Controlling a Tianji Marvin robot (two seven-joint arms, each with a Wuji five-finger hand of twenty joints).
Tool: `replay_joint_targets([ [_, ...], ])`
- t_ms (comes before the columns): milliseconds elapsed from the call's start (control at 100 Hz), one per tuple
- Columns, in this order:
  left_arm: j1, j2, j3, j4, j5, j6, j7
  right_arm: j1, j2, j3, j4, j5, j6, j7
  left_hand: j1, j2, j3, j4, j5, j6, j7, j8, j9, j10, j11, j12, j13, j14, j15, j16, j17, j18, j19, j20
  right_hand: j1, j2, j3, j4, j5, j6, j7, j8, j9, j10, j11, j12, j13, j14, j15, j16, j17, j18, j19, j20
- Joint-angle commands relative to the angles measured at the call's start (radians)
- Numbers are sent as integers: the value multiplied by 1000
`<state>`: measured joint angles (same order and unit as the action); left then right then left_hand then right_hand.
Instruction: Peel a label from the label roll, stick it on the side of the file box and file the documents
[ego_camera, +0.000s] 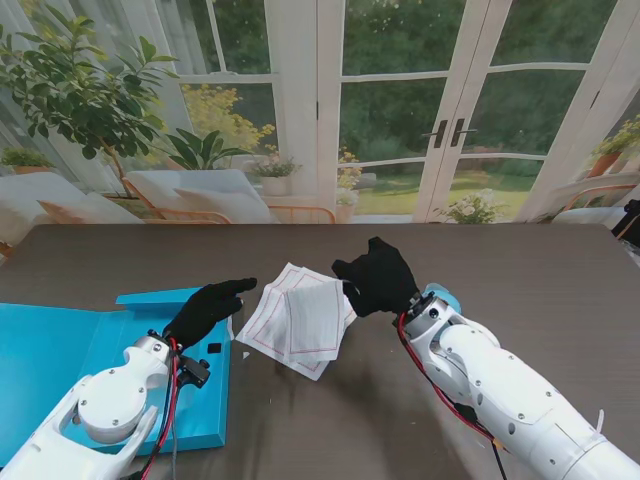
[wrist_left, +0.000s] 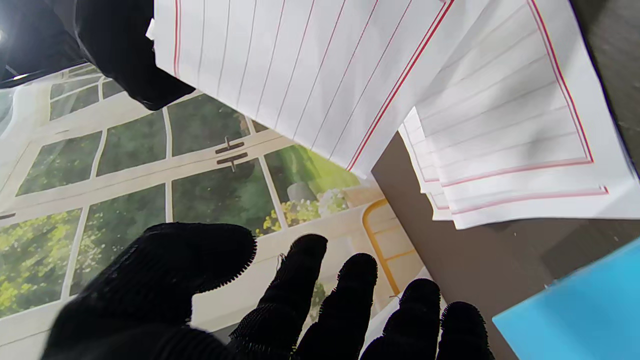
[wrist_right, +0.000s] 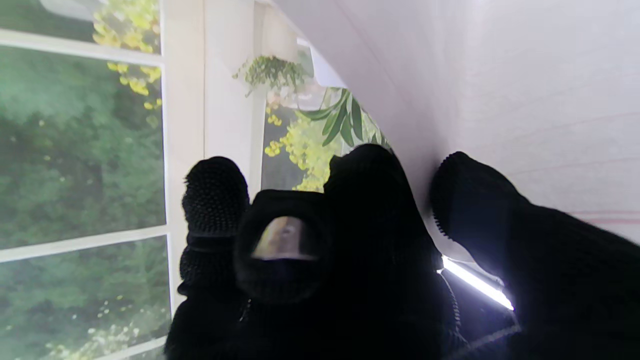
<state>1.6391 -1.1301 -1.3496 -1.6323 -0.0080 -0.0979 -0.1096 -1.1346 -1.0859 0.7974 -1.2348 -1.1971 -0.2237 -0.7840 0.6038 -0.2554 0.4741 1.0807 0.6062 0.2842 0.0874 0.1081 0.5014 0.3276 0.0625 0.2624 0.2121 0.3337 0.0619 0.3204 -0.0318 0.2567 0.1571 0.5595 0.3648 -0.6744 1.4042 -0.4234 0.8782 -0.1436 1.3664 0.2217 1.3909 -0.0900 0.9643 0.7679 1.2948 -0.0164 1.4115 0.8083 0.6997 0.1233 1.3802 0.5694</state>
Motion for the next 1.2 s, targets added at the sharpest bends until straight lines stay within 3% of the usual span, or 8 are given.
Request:
replay_joint_targets([
  [0, -20, -5, 5, 8, -29, 18, -44, -6, 1, 14, -39, -6, -9, 17, -47, 49, -27, -57, -23, 14, -16, 10, -11, 7, -3, 14, -1, 11, 1, 12, -6, 0, 8, 24, -15, -31, 122, -21, 15, -27, 50, 18, 58, 10, 33, 15, 25, -75, 35, 16, 372, -9, 47, 24],
  [250, -76, -2, 25, 53, -116, 60, -125, -46, -3, 103, -147, -9, -31, 52, -179, 51, -93, -152, -80, 54, -38, 11, -21, 21, 1, 35, 2, 28, 3, 25, 4, 5, 21, 59, -11, -32, 122, -21, 15, -27, 49, 19, 57, 12, 32, 16, 25, -71, 35, 18, 372, -9, 45, 28],
  [280, -82, 0, 27, 59, -121, 61, -134, -50, -4, 112, -158, -8, -34, 56, -208, 48, -82, -186, -88, 57, -38, 13, -21, 21, 3, 45, 3, 31, 5, 31, 5, 6, 27, 76, -9, -32, 122, -21, 14, -27, 48, 18, 56, 13, 30, 16, 25, -69, 34, 18, 372, -9, 44, 28],
  [500, -119, -1, 34, 101, -150, 74, -163, -90, -16, 171, -237, 23, -53, 82, -293, 30, -92, -220, -118, 88, -47, 10, -20, 34, 6, 56, 13, 38, 10, 40, 20, 11, 37, 94, -2, -29, 115, -20, 13, -26, 46, 19, 57, 17, 23, 18, 25, -63, 31, 19, 369, -4, 40, 36],
  [550, -129, -1, 36, 114, -164, 68, -175, -99, -19, 179, -251, 32, -56, 85, -317, 15, -63, -244, -124, 83, -43, 12, -21, 30, 8, 67, 15, 35, 10, 49, 20, 9, 41, 110, 0, -28, 113, -19, 12, -26, 45, 20, 57, 20, 22, 18, 25, -62, 30, 19, 368, -3, 39, 37],
  [900, -183, 10, 53, 176, -305, 8, -330, -121, -34, 172, -287, 63, -58, 69, -341, -97, -15, -254, -77, 10, 16, 67, -15, -22, 28, 121, 26, 13, 29, 78, 18, -7, 58, 156, 4, -20, 105, -17, 8, -22, 41, 22, 56, 21, 13, 21, 25, -61, 24, 18, 366, -1, 36, 44],
  [1100, -189, 16, 54, 186, -344, -12, -386, -121, -41, 158, -282, 78, -50, 59, -338, -137, 11, -255, -12, -19, 71, 139, 26, -31, 47, 185, 63, 13, 70, 148, 35, -2, 97, 237, 6, -18, 102, -17, 6, -21, 39, 24, 56, 21, 7, 22, 25, -59, 22, 16, 363, 1, 33, 46],
  [1190, -193, 15, 62, 195, -349, -30, -384, -119, -45, 152, -275, 87, -45, 56, -309, -150, 11, -240, 23, -33, 111, 181, 71, -31, 69, 243, 92, 29, 109, 208, 51, 12, 120, 295, 6, -17, 101, -17, 4, -21, 38, 24, 56, 21, 6, 22, 25, -60, 21, 16, 361, 1, 32, 47],
])
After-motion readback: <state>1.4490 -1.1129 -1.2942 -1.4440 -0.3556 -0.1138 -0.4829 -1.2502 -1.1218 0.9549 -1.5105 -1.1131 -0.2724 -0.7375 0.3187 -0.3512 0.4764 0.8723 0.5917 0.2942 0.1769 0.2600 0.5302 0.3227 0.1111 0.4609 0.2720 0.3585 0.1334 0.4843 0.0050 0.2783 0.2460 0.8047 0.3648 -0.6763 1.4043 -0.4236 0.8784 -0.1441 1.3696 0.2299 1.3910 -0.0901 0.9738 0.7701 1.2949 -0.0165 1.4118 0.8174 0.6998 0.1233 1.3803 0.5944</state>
